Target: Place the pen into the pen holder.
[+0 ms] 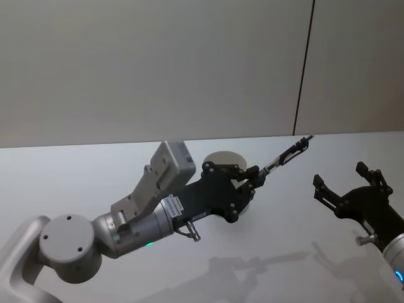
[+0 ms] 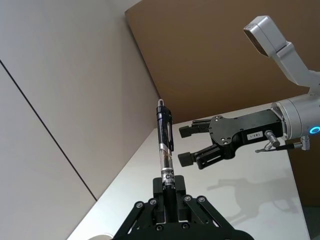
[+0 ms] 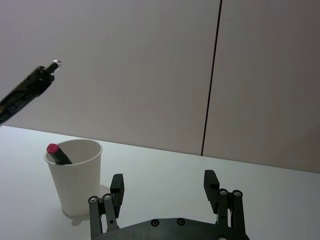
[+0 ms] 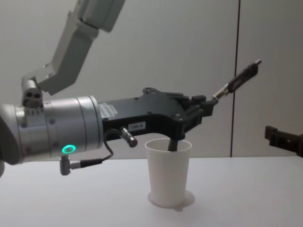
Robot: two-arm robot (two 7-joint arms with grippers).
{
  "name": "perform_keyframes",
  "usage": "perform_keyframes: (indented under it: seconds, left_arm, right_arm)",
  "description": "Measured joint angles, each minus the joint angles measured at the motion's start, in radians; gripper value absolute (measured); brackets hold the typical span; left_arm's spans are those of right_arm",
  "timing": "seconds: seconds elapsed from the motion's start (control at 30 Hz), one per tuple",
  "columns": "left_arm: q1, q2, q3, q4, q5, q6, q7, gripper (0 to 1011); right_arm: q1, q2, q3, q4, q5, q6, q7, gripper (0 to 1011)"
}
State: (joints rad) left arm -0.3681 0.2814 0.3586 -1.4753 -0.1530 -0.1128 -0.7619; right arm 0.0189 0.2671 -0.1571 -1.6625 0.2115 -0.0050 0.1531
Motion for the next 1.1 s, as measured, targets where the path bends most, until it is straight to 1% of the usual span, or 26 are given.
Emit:
perform_keyframes:
  seconds: [0.33, 0.67, 0.93, 1.1]
  left_arm:
    - [-0.017, -0.013, 0.012, 0.020, 0.024, 0.017, 0.002, 139]
    - [-0.025, -0.019, 0.018, 0.029, 0.035, 0.025, 0.005, 139]
    - [-0.028, -0.022, 0.020, 0.032, 0.039, 0.027, 0.006, 139]
    - [-0.029, -0.022, 0.021, 0.034, 0.040, 0.028, 0.007, 139]
  right_arm:
    - [0.000, 0.000, 0.000, 0.000, 0.000, 0.000, 0.000, 1002]
    - [0.000, 0.000, 0.000, 0.000, 0.000, -0.001, 0.000, 1002]
    - [0.000, 0.000, -0.001, 0.002, -0.001, -0.013, 0.009, 1002]
    - [-0.005, 0.005, 0.001, 0.001, 0.003, -0.031, 0.028, 1002]
